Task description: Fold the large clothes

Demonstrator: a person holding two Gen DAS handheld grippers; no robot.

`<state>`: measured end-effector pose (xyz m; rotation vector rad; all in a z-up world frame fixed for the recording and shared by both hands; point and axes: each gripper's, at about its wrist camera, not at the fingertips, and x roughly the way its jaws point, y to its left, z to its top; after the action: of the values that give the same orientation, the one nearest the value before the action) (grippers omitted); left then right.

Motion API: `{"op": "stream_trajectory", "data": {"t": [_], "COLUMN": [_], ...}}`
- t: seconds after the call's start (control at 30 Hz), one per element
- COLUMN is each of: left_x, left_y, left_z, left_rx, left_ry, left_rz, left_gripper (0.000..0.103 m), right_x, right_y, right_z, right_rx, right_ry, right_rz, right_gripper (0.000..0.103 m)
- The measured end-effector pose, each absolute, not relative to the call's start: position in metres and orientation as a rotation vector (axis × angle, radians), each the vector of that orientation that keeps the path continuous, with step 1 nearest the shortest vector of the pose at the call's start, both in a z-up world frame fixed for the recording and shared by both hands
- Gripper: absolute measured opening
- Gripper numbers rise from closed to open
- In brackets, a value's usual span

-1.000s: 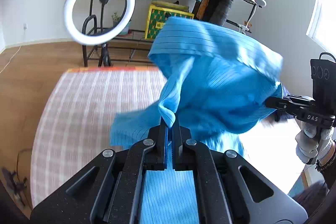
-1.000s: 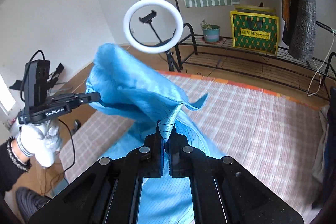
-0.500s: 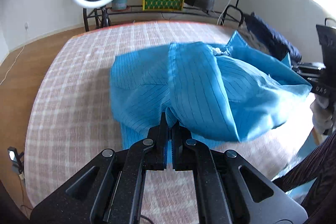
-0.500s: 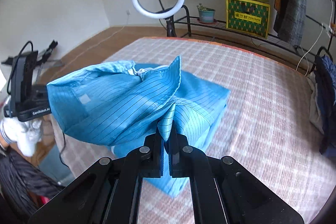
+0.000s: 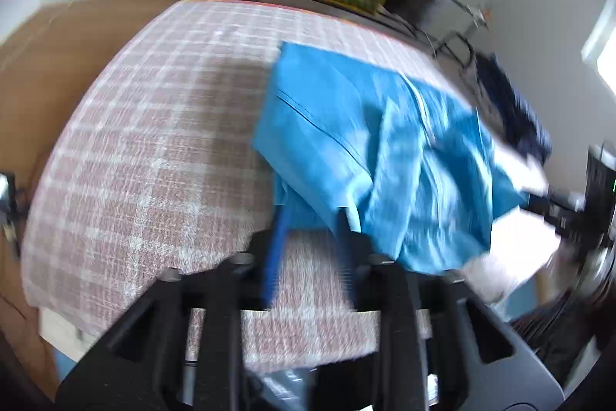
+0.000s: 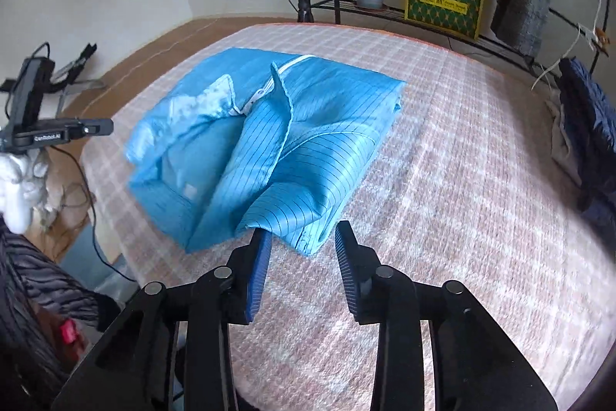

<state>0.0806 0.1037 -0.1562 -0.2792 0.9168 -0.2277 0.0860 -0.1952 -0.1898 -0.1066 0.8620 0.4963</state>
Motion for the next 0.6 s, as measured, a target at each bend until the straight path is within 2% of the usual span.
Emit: {"op": "stream_trajectory", "data": {"t": [0.1, 0.37, 0.47, 0.53, 0.57, 0.6], "left_x": [0.097, 0.125, 0.13, 0.13, 0.13, 0.13], "left_y": [0.123, 0.119, 0.115, 0.112, 0.11, 0.109], "left_z": [-0.16, -0.2, -0.206, -0.207, -0.206, -0.205], "left_rx": [-0.449, -0.635, -0.656, -0.652, -0.639, -0.626], "left_ry": [0.929, 1.047, 1.061, 1.063, 1.066, 1.066], "left_rz": [-0.215, -0.224, -0.239, -0.241, -0.241, -0.24], "left_gripper": [0.046, 0.047, 0.047, 0.026, 0.01, 0.004], "right_x": [0.095, 0.135, 0.135, 0.133, 0.132, 0.13], "right_y": [-0.212, -0.261, -0.272, -0.279, -0.282, -0.283], "right_z": [-0.188, -0.218, -0.221, -0.22, -0.219, -0.219], "right_rx": [0.055, 0.608, 0.681, 0.7, 0.712, 0.712], "right_ry": [0.889, 0.982, 0.975, 0.962, 0.96, 0.964], "right_rz": [0.523, 0.626, 0.643, 0.644, 0.653, 0.657], "right_gripper": [0.045, 0.046, 0.046, 0.048, 0.048, 0.048]}}
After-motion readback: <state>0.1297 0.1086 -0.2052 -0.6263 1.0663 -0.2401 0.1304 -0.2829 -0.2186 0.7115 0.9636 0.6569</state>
